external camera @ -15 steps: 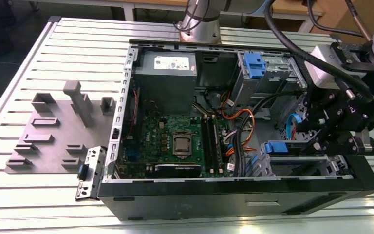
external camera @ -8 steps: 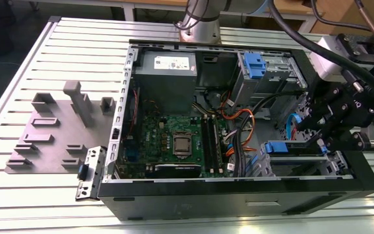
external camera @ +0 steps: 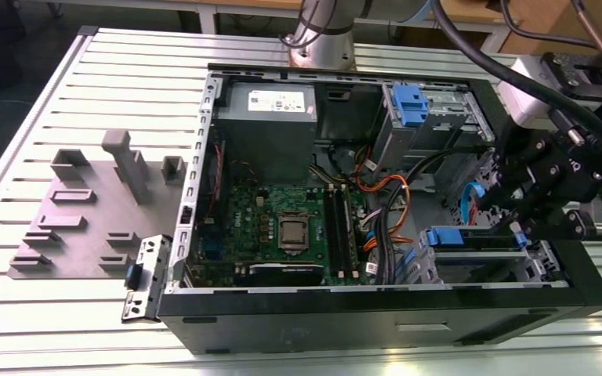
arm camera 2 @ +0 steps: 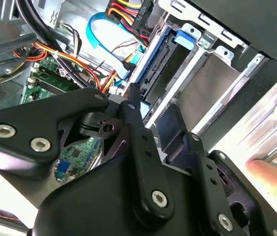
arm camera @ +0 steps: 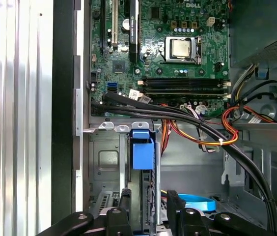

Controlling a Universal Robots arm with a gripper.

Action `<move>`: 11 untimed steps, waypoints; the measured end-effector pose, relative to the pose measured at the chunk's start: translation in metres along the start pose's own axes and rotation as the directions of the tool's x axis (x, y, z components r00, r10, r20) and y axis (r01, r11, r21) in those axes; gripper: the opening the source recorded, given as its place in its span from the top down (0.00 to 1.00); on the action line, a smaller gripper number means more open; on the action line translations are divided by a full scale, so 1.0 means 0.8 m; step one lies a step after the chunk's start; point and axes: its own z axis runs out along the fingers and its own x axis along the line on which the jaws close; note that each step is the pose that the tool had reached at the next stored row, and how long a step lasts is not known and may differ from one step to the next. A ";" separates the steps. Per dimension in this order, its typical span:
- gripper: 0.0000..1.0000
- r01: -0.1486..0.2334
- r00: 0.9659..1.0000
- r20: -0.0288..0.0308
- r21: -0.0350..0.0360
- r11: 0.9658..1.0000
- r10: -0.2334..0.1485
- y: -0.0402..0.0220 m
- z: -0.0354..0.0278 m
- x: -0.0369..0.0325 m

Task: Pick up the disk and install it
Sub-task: 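Insert the first disk wire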

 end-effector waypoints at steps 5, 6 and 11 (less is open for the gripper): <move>0.58 0.000 1.000 0.000 0.000 1.000 0.000 0.0001 0.0010 -0.0064; 0.58 0.000 1.000 0.000 0.000 1.000 0.000 0.0001 0.0013 -0.0075; 0.58 0.000 1.000 0.000 0.000 1.000 0.000 0.0001 0.0031 -0.0112</move>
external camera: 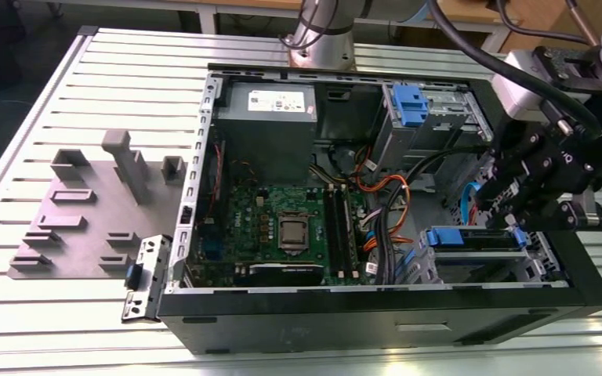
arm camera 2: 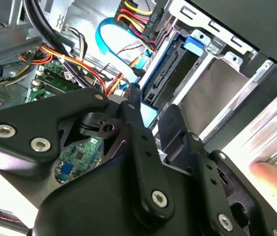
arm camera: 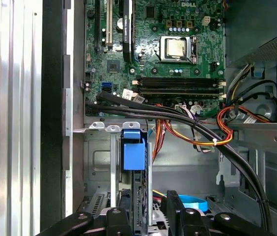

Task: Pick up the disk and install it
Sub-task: 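Insert the first disk wire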

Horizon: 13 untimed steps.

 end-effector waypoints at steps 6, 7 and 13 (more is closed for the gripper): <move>0.58 0.000 1.000 0.000 0.000 1.000 0.000 -0.0032 0.0013 -0.0037; 0.58 0.000 1.000 0.000 0.000 1.000 0.000 -0.0040 0.0013 -0.0039; 0.58 0.000 1.000 0.000 0.000 1.000 0.000 -0.0052 0.0032 -0.0056</move>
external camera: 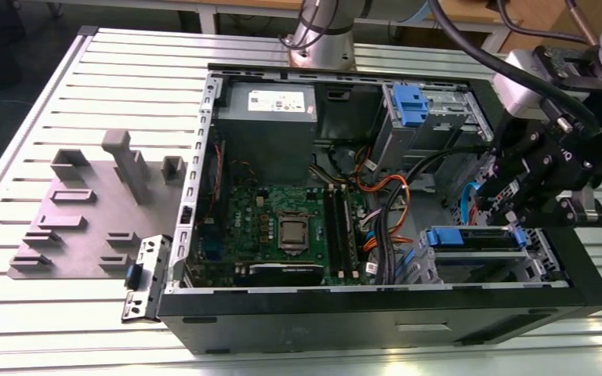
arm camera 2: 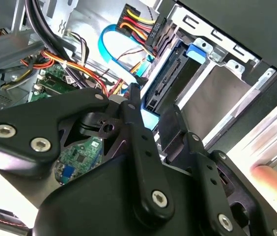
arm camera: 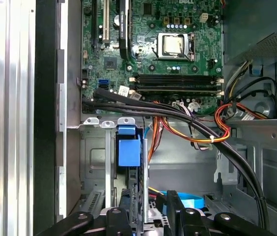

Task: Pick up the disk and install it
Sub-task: 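Insert the first disk wire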

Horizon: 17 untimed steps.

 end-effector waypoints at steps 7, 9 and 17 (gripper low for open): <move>0.58 0.000 1.000 0.000 0.000 1.000 0.000 -0.0067 0.0050 -0.0019; 0.58 0.000 1.000 0.000 0.000 1.000 0.000 -0.0068 0.0071 -0.0023; 0.58 0.000 1.000 0.000 0.000 1.000 0.000 -0.0071 0.0167 -0.0047</move>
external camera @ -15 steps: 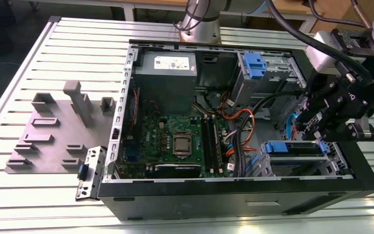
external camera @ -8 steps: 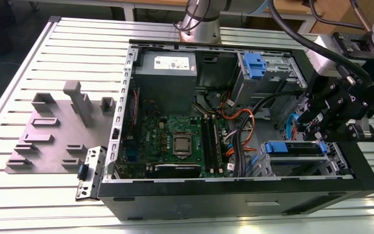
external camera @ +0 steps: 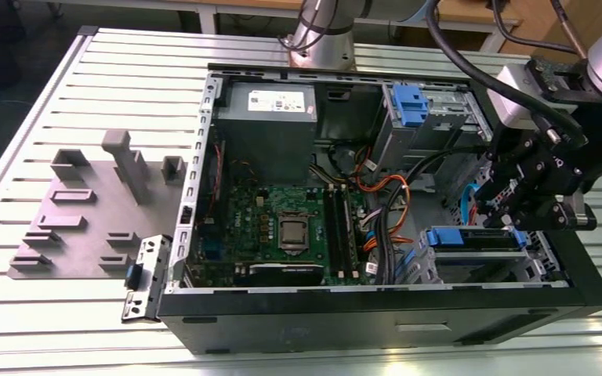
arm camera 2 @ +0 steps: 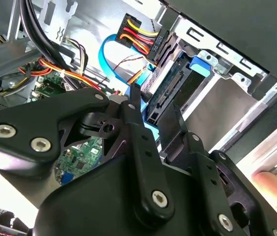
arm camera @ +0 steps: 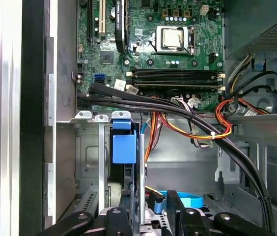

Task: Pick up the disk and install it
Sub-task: 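Insert the first disk wire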

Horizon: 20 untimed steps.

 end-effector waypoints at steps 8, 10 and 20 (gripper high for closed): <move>0.72 0.000 1.000 0.000 0.000 1.000 0.000 0.0000 -0.0001 0.0000; 0.78 0.000 1.000 0.000 0.000 1.000 0.000 0.0000 0.0000 0.0000; 0.84 0.000 1.000 0.000 0.000 1.000 0.000 0.0000 0.0002 0.0010</move>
